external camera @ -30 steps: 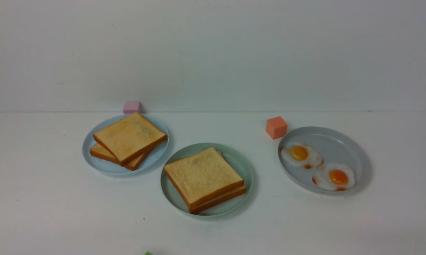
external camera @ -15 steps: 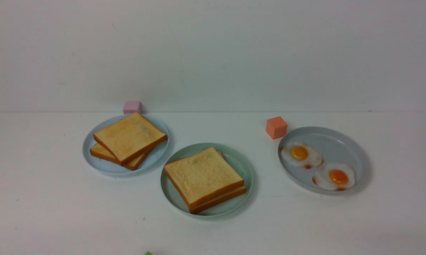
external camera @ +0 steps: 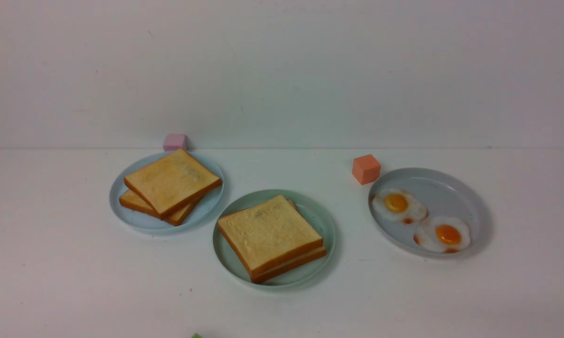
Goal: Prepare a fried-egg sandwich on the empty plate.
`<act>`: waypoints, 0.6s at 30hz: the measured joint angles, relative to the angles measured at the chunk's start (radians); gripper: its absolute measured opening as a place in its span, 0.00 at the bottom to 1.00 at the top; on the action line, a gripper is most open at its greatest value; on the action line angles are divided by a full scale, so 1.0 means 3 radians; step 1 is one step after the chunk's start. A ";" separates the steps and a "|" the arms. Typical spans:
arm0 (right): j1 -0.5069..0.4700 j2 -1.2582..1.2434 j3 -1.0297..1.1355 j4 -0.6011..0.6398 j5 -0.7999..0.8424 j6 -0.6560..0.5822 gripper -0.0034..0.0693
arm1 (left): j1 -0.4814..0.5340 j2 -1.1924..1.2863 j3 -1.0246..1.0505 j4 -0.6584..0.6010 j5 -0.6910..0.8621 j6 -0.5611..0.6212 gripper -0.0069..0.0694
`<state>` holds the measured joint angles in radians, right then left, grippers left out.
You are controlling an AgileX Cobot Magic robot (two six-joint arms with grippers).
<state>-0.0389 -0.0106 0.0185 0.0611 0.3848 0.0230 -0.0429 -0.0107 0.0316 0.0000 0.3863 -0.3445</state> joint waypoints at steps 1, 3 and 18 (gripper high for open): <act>0.0000 0.0000 0.0000 0.0000 0.0000 0.0000 0.12 | 0.0000 0.0000 0.0000 0.0000 0.0000 0.0000 0.08; 0.0000 0.0000 0.0000 0.0000 0.0000 0.0000 0.13 | 0.0000 0.0000 0.0000 0.0000 0.0000 0.0000 0.09; 0.0000 0.0000 0.0000 0.0000 0.0000 0.0000 0.16 | 0.0000 0.0000 0.0000 0.0000 0.0000 -0.0003 0.10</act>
<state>-0.0389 -0.0106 0.0185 0.0611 0.3848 0.0230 -0.0429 -0.0107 0.0316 0.0000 0.3863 -0.3454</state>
